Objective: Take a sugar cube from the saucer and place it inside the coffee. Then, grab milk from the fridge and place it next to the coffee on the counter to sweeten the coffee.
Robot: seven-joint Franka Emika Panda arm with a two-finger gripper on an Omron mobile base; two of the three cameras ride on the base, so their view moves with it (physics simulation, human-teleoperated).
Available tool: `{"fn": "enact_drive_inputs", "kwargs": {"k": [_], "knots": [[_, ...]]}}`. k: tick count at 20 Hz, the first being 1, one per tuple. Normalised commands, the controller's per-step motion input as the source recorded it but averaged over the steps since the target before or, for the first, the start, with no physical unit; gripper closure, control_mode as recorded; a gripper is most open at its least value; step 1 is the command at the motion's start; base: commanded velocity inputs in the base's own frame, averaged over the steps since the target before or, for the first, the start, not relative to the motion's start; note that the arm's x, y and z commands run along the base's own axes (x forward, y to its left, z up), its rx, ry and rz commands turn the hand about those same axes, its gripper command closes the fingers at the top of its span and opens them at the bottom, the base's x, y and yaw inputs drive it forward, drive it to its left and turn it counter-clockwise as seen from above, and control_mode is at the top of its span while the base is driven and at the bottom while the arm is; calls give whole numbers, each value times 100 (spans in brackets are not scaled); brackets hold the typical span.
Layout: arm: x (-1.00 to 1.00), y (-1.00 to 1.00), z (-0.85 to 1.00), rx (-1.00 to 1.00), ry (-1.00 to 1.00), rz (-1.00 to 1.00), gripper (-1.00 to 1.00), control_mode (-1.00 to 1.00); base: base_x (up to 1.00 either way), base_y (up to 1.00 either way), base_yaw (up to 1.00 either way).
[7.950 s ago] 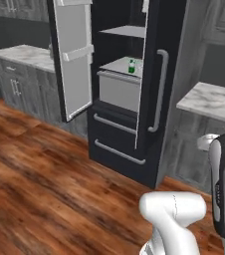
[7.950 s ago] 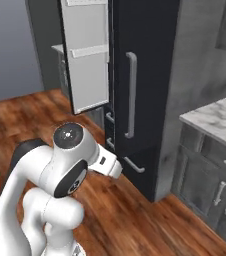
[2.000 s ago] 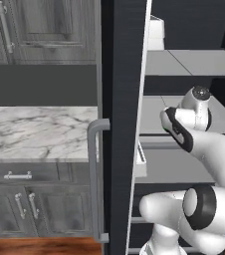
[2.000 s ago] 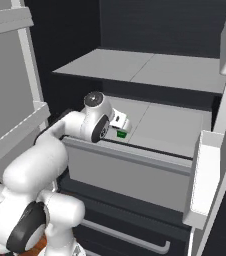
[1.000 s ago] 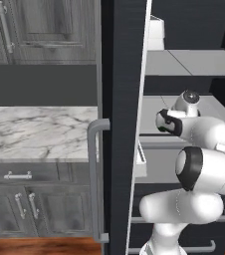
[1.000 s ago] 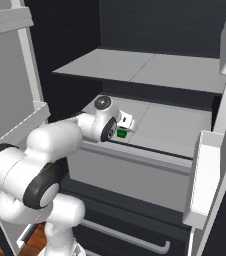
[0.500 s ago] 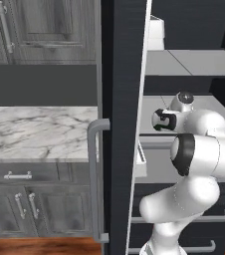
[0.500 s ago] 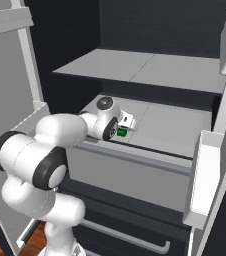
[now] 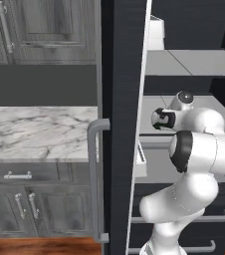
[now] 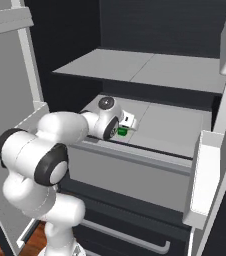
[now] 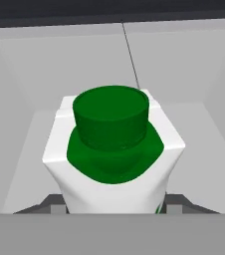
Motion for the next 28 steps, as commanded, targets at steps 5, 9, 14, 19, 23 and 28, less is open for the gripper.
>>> {"fn": "enact_drive_inputs", "kwargs": {"k": [5,9,14,19,23,28], "knots": [[-95,0,43,4,0,0,100,-100,0,0,0],[-100,0,65,4,-4,0,100,-100,0,0,0],[-100,2,80,1,-6,0,100,-100,0,0,0],[-100,17,60,0,-11,3,100,-100,0,0,0],[-100,31,40,-3,-21,7,100,-100,0,0,0],[-40,16,3,-3,-7,3,100,100,-60,23,5]]}}
